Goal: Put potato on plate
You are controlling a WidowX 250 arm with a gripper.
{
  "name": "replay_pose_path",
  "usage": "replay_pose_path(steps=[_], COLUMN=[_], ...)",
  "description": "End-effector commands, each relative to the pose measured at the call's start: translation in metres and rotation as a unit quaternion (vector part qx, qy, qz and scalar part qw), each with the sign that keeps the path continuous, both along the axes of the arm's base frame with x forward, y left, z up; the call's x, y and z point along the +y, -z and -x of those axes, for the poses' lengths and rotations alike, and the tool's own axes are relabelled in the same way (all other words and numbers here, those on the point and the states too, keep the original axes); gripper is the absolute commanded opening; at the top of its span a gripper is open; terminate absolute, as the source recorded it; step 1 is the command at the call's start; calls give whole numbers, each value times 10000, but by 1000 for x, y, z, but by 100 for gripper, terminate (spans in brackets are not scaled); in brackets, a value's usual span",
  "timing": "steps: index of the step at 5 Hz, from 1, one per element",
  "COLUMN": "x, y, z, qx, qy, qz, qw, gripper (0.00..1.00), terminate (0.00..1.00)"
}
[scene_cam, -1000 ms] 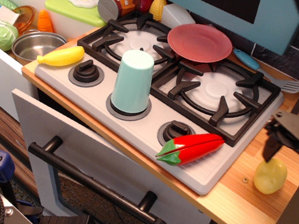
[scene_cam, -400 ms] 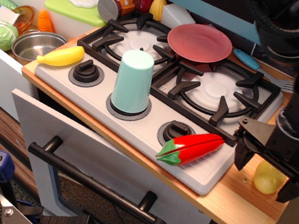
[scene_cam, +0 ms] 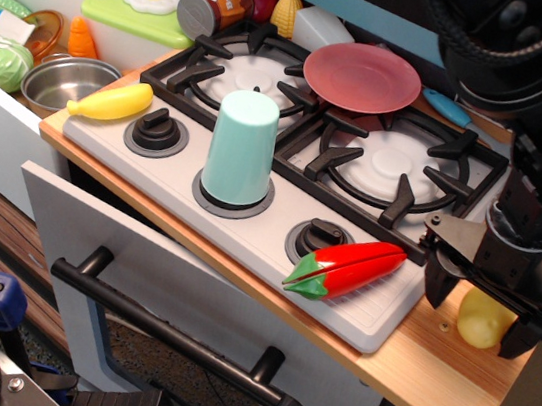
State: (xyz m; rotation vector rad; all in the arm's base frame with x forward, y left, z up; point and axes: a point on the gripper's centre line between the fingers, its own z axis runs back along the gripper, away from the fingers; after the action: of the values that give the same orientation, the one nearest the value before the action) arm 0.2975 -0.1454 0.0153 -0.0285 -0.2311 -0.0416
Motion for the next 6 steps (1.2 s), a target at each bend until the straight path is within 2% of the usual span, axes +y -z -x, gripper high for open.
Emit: replay_pose_path(steps=[1,2,3,4,5,6], x=[-4,-4,12,36,64,97], y=[-8,-10,-52,-100,-115,-110], z=[-7,-7,-15,-25,-38,-56], qx=[-100,-80,93,165,83,-318], qy=[-42,-37,93,54,65,424], qz=[5,7,-277,-705,-866,-1229], qw=[9999,10000,9995,9974,9962,9910], gripper=[0,0,0,0,0,0], terminate=[0,0,0,0,0,0])
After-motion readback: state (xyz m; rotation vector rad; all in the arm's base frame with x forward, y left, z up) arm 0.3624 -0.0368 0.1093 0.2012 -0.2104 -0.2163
